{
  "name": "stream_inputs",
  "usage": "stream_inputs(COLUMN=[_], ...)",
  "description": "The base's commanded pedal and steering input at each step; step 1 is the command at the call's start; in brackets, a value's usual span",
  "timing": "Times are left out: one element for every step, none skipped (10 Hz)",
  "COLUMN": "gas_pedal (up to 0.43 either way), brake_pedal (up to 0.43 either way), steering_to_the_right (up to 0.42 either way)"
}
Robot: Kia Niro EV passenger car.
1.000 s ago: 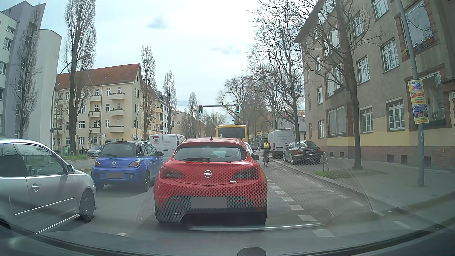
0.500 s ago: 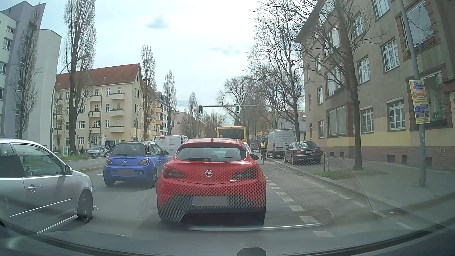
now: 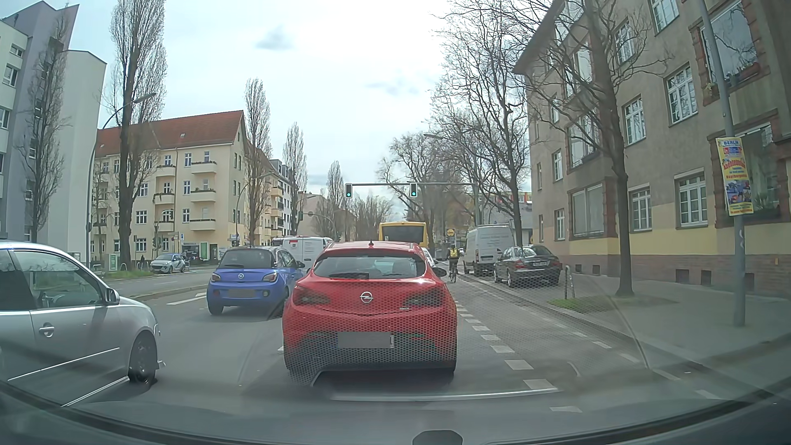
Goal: Follow the waypoints while adhering to traffic rules and regulations
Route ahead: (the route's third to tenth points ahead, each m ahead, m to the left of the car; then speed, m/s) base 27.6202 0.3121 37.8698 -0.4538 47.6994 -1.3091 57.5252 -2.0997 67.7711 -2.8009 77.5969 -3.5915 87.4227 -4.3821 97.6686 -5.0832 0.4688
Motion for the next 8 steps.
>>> stream_inputs(gas_pedal=[0.067, 0.067, 0.079, 0.110, 0.118, 0.118, 0.130, 0.130], brake_pedal=[0.000, 0.000, 0.000, 0.000, 0.000, 0.000, 0.000, 0.000], steering_to_the_right=[-0.005, -0.005, -0.005, -0.005, -0.005, -0.005, -0.005, -0.005])
